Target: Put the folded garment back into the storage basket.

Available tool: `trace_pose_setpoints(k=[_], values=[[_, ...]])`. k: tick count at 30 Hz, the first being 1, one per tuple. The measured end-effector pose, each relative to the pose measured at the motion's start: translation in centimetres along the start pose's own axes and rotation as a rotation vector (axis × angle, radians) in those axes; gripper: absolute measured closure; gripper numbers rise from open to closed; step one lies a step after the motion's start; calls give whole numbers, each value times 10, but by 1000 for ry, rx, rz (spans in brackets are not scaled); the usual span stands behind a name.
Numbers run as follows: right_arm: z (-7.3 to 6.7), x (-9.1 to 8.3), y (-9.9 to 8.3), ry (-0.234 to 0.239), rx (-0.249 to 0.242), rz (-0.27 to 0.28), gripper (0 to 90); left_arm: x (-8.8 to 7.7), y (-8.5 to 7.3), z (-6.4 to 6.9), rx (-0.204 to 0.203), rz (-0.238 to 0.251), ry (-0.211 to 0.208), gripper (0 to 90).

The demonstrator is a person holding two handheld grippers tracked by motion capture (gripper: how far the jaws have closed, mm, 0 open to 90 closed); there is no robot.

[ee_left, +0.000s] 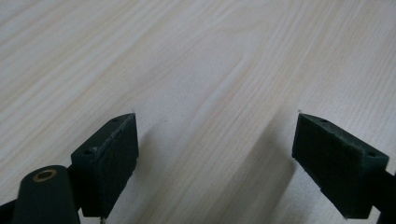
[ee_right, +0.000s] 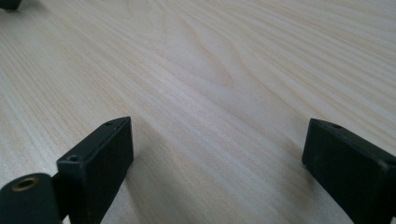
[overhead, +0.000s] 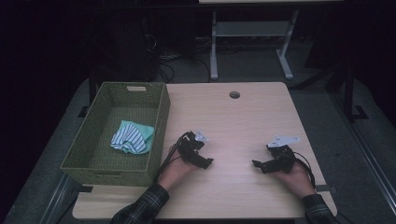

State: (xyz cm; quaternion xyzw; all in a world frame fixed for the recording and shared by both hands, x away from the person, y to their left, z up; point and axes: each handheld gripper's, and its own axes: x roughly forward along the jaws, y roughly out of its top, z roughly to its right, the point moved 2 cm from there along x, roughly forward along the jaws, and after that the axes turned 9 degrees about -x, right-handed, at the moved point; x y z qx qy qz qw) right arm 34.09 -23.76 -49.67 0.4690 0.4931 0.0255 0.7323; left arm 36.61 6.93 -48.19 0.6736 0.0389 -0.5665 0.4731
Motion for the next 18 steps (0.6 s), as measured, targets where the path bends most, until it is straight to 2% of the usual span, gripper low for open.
trace_pose_setpoints(k=[3,9,18], values=[[0,0,0,0,0,0,83,0,-1,0,-6,11,0,135],[0,0,0,0,0,0,83,1,-7,-1,-2,83,-8,134],[0,0,0,0,1,0,83,1,-9,-2,2,98,-12,132]])
